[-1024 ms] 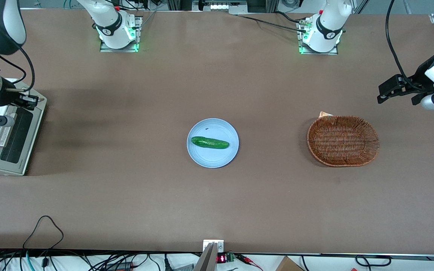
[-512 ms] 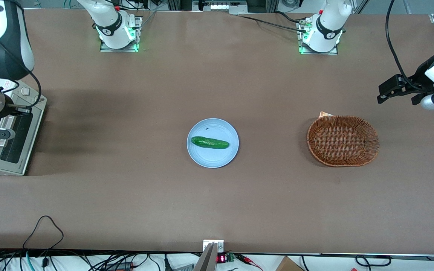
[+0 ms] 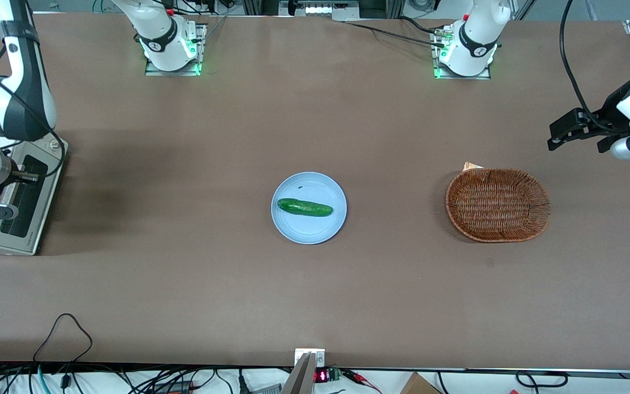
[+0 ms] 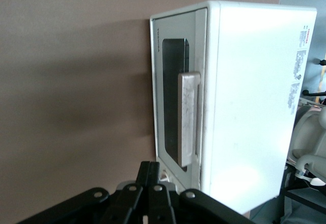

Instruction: Open oven door with right arm only

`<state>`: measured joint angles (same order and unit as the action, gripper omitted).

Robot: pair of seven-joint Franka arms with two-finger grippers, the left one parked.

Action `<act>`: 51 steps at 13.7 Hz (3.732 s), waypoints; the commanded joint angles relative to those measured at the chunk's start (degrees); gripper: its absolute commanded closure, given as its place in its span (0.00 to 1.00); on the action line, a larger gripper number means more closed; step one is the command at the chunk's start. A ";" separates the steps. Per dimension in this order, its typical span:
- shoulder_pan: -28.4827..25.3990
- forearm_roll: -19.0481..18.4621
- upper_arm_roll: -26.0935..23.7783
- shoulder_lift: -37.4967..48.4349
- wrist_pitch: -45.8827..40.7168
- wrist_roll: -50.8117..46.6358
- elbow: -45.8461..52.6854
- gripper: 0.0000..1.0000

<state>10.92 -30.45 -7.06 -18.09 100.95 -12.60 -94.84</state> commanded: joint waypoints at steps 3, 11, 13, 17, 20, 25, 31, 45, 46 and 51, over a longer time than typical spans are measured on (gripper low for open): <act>-0.46 -3.56 3.89 -2.47 5.74 -2.16 -0.96 1.00; -0.55 -7.07 7.50 -4.24 7.42 -1.73 -3.07 1.00; -1.25 -8.22 7.94 -4.24 7.25 -1.99 -3.86 1.00; -1.61 -8.31 8.91 -5.02 7.69 -2.25 -4.22 1.00; -1.52 -9.02 9.26 -5.47 8.39 -2.43 -4.22 1.00; -1.43 -9.02 9.26 -6.17 9.18 -2.51 -4.22 1.00; -1.52 -8.66 9.17 -6.61 10.06 -4.53 -4.57 1.00; -1.70 -6.11 8.55 -6.96 11.64 -5.59 -6.06 1.00; -1.78 -6.11 8.55 -6.96 11.73 -5.59 -6.15 1.00; -2.13 -3.48 8.55 -7.05 12.78 -5.68 -6.50 1.00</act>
<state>8.44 -35.79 1.27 -23.74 109.47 -17.07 -99.36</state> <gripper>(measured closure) 0.991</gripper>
